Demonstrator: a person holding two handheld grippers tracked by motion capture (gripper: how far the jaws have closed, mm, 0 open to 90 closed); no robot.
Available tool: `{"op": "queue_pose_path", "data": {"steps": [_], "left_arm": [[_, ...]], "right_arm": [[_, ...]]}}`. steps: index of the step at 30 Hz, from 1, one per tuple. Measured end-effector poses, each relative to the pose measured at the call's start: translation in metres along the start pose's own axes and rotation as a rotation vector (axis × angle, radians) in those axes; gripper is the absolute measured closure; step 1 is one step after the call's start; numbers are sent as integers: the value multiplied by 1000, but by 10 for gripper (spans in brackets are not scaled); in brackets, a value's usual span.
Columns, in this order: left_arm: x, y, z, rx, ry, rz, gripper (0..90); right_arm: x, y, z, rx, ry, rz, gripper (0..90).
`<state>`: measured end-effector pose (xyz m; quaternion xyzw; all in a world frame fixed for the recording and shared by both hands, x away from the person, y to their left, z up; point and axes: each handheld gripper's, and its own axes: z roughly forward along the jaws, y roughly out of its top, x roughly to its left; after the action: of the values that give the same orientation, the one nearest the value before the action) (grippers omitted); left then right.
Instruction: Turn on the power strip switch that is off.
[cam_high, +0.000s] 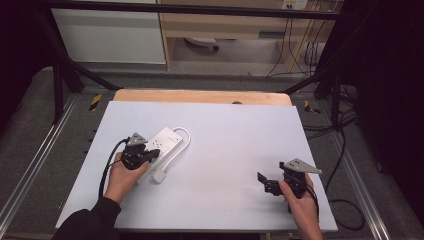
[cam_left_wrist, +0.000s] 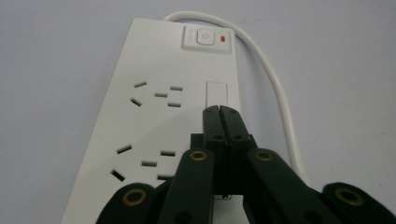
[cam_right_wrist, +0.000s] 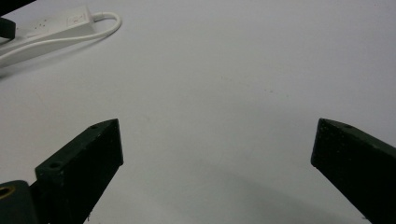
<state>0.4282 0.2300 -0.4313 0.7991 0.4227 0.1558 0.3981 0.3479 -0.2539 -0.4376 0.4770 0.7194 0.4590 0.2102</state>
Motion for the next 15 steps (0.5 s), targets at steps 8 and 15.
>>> {"op": "queue_pose_path", "data": {"steps": [8, 15], "left_arm": [[-2, -1, 2, 5, -4, 2, 900], [-1, -1, 2, 3, -10, 0, 900]], "right_arm": [[0, 0, 0, 1, 2, -1, 26], [0, 0, 0, 3, 2, -1, 27]]}}
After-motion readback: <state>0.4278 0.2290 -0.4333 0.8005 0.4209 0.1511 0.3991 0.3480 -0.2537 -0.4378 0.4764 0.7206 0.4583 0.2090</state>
